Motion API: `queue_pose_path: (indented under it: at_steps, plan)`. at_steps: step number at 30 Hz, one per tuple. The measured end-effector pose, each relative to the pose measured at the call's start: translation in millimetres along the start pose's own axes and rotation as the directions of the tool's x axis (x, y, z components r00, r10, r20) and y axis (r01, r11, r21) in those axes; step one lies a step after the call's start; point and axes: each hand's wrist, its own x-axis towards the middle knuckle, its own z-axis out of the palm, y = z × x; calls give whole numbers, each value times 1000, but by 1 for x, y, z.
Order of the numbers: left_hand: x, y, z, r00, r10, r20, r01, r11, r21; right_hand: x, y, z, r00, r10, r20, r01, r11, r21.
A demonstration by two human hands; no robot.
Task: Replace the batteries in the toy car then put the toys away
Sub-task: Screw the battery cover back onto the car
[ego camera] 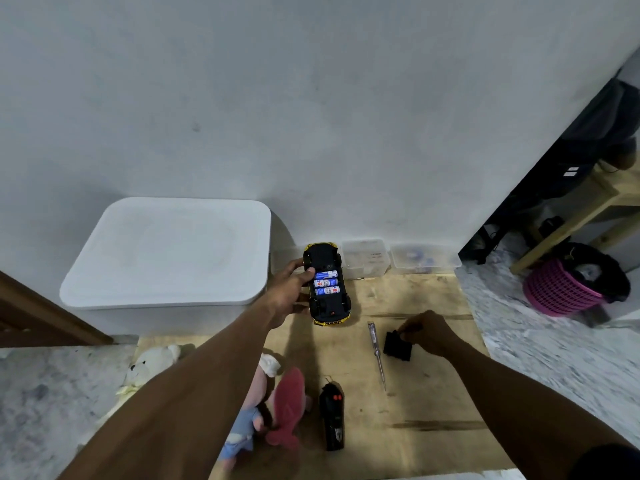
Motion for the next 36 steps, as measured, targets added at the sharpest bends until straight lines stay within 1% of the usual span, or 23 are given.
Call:
queue_pose_path:
  at_steps: [3, 5, 7, 9, 11, 13, 15, 17, 24, 26, 29, 36]
  plan:
    - [-2, 3, -2, 1000, 20, 12, -20, 1000, -13, 0, -19, -20, 992, 18, -128, 16, 964, 264]
    - [-3, 5, -2, 999, 31, 11, -30, 999, -24, -1, -44, -37, 985, -2, -172, 82, 884, 460]
    - [-5, 7, 0, 999, 40, 18, -40, 999, -30, -3, -75, -53, 982, -54, -181, 149, 812, 564]
    - [-6, 9, 2, 998, 56, 22, -55, 998, -31, -5, -106, -64, 976, -145, -164, 215, 781, 587]
    - [-7, 12, 7, 997, 67, 27, -67, 998, -22, -8, -133, -69, 957, -263, -126, 289, 795, 533]
    - [-9, 16, 10, 997, 75, 32, -74, 997, -6, -9, -154, -69, 924, -370, -97, 375, 822, 429]
    - [-11, 19, 11, 996, 82, 39, -82, 997, 5, -11, -169, -67, 891, -448, -69, 444, 832, 332]
    - [-13, 21, 10, 995, 88, 47, -88, 996, 9, -14, -179, -66, 869, -493, -42, 487, 838, 247]
    - [-19, 22, 6, 993, 106, 45, -106, 994, 0, -21, -191, -60, 841, -540, -24, 540, 840, 42]
    - [-19, 21, 6, 994, 105, 40, -106, 994, 2, -22, -194, -58, 844, -537, -13, 536, 844, -14]
    - [-19, 20, 7, 994, 103, 40, -103, 995, -1, -23, -197, -56, 838, -545, 11, 545, 837, -37]
    - [-21, 17, 11, 995, 87, 58, -87, 996, -6, -20, -194, -52, 839, -545, 1, 541, 833, -111]
